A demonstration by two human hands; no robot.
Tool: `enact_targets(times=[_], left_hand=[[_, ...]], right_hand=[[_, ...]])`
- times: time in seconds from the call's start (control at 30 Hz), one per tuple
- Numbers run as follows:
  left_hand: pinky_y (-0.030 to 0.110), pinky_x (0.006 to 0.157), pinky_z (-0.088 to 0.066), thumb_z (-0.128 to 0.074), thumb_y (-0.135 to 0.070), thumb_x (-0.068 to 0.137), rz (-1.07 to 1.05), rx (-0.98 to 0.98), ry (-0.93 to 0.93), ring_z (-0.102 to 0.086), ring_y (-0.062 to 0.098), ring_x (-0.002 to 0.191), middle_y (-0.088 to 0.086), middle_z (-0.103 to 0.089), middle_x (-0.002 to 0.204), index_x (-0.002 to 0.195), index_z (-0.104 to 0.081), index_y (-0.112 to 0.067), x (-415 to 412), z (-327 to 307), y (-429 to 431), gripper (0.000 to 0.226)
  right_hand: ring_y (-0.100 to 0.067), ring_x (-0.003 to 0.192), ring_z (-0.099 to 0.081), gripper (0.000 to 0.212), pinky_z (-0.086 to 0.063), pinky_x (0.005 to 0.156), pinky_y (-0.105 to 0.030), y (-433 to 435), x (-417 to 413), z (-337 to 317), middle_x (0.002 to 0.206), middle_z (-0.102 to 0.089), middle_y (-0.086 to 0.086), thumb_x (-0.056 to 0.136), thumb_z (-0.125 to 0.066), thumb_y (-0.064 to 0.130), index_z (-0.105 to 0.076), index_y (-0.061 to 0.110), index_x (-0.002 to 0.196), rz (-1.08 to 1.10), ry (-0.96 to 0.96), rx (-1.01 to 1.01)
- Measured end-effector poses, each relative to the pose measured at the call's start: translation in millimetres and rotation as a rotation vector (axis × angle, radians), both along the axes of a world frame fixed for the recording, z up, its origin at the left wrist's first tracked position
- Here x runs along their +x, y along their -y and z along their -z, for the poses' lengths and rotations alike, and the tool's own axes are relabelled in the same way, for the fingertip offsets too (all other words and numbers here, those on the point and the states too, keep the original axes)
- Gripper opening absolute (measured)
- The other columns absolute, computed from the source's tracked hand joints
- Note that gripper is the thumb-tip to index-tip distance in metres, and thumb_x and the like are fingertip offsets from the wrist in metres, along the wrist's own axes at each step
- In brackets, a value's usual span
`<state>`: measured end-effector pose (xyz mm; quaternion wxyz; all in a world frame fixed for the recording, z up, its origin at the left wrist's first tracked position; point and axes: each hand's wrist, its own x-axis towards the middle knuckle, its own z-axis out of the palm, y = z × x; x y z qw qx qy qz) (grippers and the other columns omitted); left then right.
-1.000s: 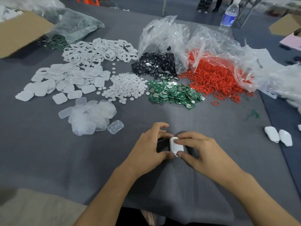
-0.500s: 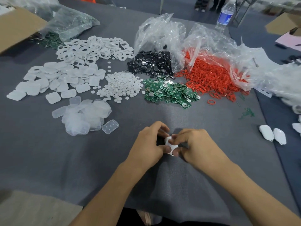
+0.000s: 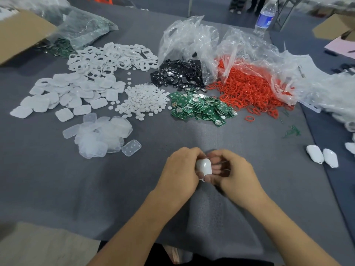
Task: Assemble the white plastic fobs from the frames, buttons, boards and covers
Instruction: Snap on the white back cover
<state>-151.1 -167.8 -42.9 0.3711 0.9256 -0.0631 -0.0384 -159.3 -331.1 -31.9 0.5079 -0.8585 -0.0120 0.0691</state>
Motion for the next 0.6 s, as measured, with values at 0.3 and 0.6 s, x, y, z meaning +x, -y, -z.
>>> enact_targets(times=[0.3, 0.6], left_hand=[[0.025, 0.089, -0.058, -0.075, 0.011, 0.083, -0.17, -0.803, -0.089, -0.073, 0.01, 0.102, -0.005, -0.076, 0.109, 0.113, -0.072, -0.018, -24, 17, -6, 0.042], [0.021, 0.083, -0.056, -0.071, 0.012, 0.086, -0.251, -0.985, -0.009, -0.075, 0.016, 0.096, 0.001, -0.079, 0.101, 0.107, -0.074, -0.016, -39, 16, 5, 0.035]], right_hand=[[-0.021, 0.081, -0.072, 0.031, -0.056, 0.082, -0.034, -11, -15, 12, 0.084, -0.076, -0.009, 0.089, -0.067, -0.007, -0.074, 0.016, 0.109, 0.11, -0.005, 0.405], [-0.015, 0.073, -0.065, 0.043, -0.053, 0.073, -0.034, -28, -26, 15, 0.077, -0.073, -0.001, 0.093, -0.061, -0.009, -0.071, 0.032, 0.1, 0.168, 0.1, 0.475]])
